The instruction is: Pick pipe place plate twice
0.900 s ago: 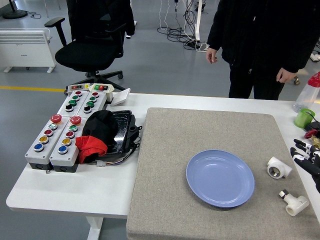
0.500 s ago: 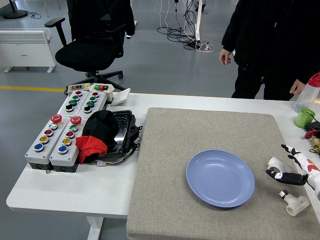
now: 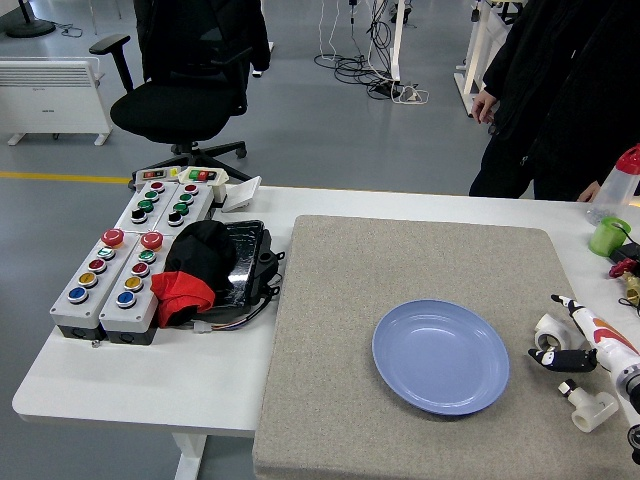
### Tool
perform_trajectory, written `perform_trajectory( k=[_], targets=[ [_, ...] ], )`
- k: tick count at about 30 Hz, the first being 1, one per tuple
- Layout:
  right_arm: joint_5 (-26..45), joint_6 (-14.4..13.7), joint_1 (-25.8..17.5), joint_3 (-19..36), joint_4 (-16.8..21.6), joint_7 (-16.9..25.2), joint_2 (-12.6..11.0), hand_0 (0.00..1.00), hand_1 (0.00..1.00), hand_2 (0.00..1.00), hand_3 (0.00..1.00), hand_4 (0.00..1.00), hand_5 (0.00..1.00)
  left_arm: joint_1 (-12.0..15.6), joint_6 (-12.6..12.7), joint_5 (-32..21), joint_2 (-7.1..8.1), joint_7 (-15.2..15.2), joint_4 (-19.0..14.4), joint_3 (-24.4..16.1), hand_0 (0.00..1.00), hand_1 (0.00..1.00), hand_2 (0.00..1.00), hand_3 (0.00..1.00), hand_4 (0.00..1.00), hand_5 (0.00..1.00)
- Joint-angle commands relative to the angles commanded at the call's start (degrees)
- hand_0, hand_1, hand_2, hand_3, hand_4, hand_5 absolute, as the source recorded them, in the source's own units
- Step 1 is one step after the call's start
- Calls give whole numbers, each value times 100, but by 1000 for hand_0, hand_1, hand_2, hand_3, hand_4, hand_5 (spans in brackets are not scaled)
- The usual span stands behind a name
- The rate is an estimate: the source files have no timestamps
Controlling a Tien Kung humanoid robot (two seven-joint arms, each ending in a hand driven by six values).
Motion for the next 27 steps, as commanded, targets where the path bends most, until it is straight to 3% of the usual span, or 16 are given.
perform_trajectory(
  k=[3,4,9,10,15,16,18,22,23,27],
  targets=[
    [-43,18,91,-44,-136,-39,28,916,888,955,956,820,416,-21,1,-8,3,-3,1,5,653,629,631,552,395,998],
    [-62,22,121,-73,-175,-44,35,655,688,724,843,737,323,-29,3,-11,3,-3,1,5,653,629,631,553,394,998],
    [-86,-13,231,-175,-278,-173,87,655,688,724,843,737,323,-51,11,-16,7,-5,4,1,653,629,631,553,394,998],
    [-72,2,244,-180,-285,-180,96,430,542,606,741,623,235,-55,10,-13,9,-6,5,-1,653,629,631,554,394,998],
    [-106,113,291,-213,-296,-205,93,430,542,606,741,623,235,-81,20,-40,20,-16,10,12,653,629,631,554,394,998],
    [-117,124,295,-217,-300,-207,90,303,437,551,702,599,209,-83,22,-45,22,-17,10,14,653,630,632,554,393,998],
    [-164,122,300,-222,-321,-198,88,303,437,551,702,599,209,-90,26,-54,24,-20,12,19,653,630,632,554,393,998],
    [-219,44,309,-229,-378,-137,100,303,437,551,702,599,209,-104,27,-47,27,-21,12,16,653,630,632,554,393,998],
    [-211,5,305,-225,-385,-103,102,204,359,519,657,575,206,-107,27,-45,27,-20,12,15,653,631,632,557,392,998],
    [-198,-235,282,-189,-294,86,92,204,359,519,657,575,206,-119,27,-37,31,-21,13,10,653,631,632,557,392,998]
  ],
)
